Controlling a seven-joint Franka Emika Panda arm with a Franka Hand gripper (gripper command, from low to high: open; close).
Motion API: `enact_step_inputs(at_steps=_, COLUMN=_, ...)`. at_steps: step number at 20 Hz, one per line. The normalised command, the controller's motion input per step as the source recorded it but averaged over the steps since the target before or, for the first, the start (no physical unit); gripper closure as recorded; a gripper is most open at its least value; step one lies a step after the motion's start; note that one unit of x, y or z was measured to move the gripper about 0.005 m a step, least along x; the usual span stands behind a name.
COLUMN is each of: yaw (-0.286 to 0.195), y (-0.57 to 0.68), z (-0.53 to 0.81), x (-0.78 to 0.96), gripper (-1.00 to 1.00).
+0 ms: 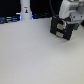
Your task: Open the kcup holder, insert the kcup into the holder, and close the kcup holder
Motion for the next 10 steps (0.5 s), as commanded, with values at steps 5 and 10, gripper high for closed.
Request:
enact_step_inputs(at_steps=5, yaw=0.107, y=-0.03, z=0.02, x=-0.43, gripper=-1.0)
enact_step_inputs(at_steps=10, yaw=0.027, y=0.15, z=0.01, x=-0.3, gripper=-1.0)
